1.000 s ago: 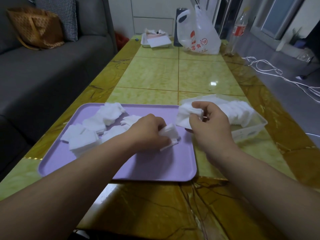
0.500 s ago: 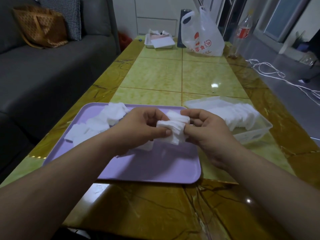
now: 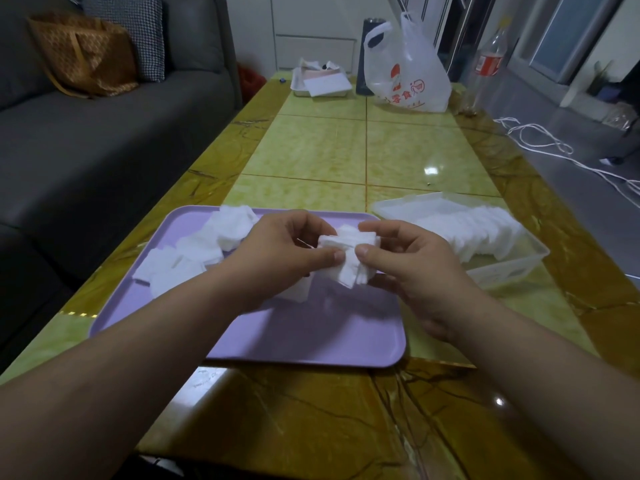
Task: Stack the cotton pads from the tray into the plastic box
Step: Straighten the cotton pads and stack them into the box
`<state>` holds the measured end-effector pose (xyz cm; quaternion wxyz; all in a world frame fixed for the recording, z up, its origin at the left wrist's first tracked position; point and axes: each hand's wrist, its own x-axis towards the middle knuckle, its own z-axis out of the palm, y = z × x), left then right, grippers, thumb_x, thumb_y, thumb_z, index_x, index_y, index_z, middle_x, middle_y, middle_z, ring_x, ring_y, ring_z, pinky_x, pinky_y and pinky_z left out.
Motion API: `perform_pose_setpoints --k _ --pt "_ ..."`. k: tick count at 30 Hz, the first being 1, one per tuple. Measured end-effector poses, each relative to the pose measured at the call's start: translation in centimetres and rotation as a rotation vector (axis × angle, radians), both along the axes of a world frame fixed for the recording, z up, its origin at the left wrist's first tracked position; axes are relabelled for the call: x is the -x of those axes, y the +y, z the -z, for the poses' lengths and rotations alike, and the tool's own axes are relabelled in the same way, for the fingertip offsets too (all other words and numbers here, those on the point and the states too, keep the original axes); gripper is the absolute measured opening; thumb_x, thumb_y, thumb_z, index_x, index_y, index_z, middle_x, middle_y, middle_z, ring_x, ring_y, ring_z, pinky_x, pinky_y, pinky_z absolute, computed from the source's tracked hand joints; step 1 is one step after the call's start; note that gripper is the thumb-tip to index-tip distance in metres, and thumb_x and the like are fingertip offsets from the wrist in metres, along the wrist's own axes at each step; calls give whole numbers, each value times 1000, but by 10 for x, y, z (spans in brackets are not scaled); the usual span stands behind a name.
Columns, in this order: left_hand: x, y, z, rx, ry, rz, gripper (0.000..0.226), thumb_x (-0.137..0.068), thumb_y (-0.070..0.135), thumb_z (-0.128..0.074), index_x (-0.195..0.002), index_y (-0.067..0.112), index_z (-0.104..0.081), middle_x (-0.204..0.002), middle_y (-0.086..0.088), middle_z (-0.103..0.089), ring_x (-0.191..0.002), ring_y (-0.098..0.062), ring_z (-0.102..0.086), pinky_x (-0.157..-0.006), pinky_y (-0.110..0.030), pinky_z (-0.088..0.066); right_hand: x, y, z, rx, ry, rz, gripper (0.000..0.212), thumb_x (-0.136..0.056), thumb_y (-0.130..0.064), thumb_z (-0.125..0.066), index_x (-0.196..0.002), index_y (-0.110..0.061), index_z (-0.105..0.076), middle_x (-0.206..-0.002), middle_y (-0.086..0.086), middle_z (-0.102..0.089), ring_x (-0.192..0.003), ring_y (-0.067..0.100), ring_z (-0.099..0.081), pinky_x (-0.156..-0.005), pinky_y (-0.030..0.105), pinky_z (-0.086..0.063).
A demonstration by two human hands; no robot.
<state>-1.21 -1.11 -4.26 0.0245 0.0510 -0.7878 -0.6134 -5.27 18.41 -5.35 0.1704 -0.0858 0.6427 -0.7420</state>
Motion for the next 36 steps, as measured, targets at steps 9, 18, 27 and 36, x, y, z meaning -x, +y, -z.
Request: perform_pose_setpoints --k 9,18,27,36 --pt "-1 2 -4 67 -10 -25 32 -77 13 -89 -103 11 -70 -70 -5 -66 -54 -10 -61 -53 -21 -50 2 -2 1 41 -108 168 17 -90 1 -70 -103 -8 -75 -88 11 -74 -79 22 -73 -63 32 -62" --pt "1 -1 0 107 11 -49 22 -80 18 -87 -94 12 -72 -65 -4 -68 -54 -12 -60 -55 -21 -50 4 -1 -1 75 -149 252 14 -90 2 -70 -96 -9 -75 -80 5 -77 -74 20 -72 -64 33 -63" --pt "-1 2 -2 98 -14 -25 19 -83 15 -85 -82 4 -70 -56 1 -66 -49 -6 -60 -50 -20 -49 7 -1 0 49 -109 355 13 -92 -1 -70 -96 -12 -75 -90 7 -77 -83 25 -75 -77 41 -63" --pt "-3 3 -6 -64 -2 123 12 -89 10 -76 -87 6 -65 -64 -6 -64 -53 -9 -58 -54 -24 -46 2 -3 -5 36 -62 298 18 -89 4 -70 -94 -13 -74 -82 3 -78 -81 22 -74 -70 37 -63"
